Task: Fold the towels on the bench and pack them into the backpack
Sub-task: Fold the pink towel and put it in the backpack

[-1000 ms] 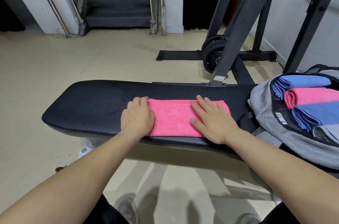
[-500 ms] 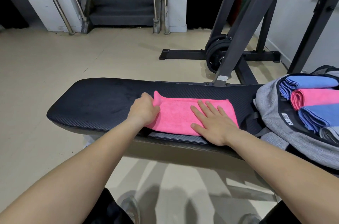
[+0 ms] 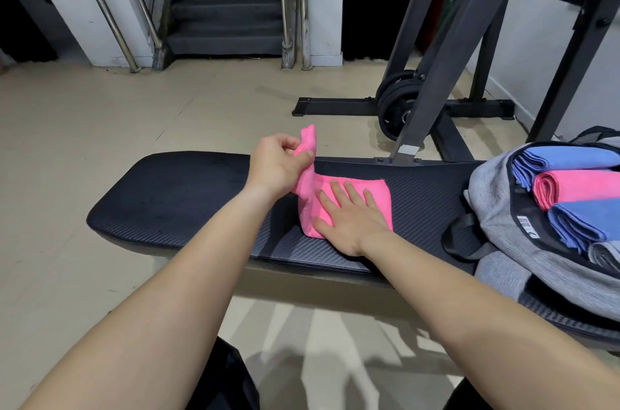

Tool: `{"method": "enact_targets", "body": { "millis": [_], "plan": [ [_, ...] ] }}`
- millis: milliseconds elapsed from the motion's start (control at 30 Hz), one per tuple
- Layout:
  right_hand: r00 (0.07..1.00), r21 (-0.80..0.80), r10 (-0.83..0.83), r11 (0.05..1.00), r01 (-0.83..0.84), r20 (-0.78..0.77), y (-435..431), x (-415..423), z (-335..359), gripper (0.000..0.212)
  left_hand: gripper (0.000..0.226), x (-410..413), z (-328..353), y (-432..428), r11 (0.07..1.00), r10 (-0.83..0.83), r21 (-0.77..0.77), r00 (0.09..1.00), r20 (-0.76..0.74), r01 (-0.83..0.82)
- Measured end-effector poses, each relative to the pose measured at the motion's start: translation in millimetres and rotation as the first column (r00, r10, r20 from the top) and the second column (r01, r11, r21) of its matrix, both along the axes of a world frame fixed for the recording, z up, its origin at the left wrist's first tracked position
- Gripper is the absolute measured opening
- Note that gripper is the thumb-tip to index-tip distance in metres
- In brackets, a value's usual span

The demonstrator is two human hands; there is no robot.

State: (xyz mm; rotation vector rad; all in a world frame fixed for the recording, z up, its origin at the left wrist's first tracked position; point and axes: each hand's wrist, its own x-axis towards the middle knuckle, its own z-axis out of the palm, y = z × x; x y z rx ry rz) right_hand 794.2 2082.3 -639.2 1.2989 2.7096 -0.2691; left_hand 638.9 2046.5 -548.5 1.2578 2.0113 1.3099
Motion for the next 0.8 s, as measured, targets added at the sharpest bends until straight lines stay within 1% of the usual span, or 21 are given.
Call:
{"method": "enact_targets", "body": {
  "millis": [100,200,333,367,433,467,600,700,800],
  "plan": [
    [0.999,0.057,0.007,0.998,-0.004,-0.054,7,21,10,0.069,0.012,15,-5,8,0.999,-0.03,-0.037,0.999,-0.025,0.029],
    [0.995,0.098,-0.022,0.995,0.031,-0.093,17,56,19,0.062,0.008,35,-11,12,0.992,-0.087,-0.101,0.991,-0.105,0.076],
    [0.993,0.055,-0.102,0.993,0.105,-0.061,29,100,14,0.063,0.028,65,-21,18,0.978,-0.144,-0.174,0.971,-0.191,0.111],
    [0.992,0.022,-0.114,0.993,0.115,-0.056,31,107,12,0.065,0.03,71,-24,20,0.974,-0.157,-0.196,0.962,-0.222,0.114],
    [0.992,-0.041,-0.117,0.992,0.115,-0.038,31,116,9,0.069,0.026,82,-29,24,0.962,-0.192,-0.246,0.932,-0.306,0.117],
    [0.993,-0.054,-0.114,0.992,0.112,-0.028,29,118,7,0.069,0.026,87,-31,26,0.957,-0.21,-0.266,0.915,-0.345,0.119],
    [0.993,-0.055,-0.115,0.992,0.113,-0.019,28,118,4,0.07,0.039,103,-42,33,0.941,-0.265,-0.314,0.847,-0.46,0.125],
    [0.994,-0.082,-0.11,0.991,0.107,-0.024,29,119,5,0.072,0.036,112,-46,34,0.939,-0.279,-0.32,0.815,-0.508,0.122],
    [0.993,-0.108,-0.11,0.989,0.105,-0.037,32,119,5,0.074,0.02,119,-50,33,0.917,-0.34,-0.369,0.784,-0.519,0.154]
  ]
}}
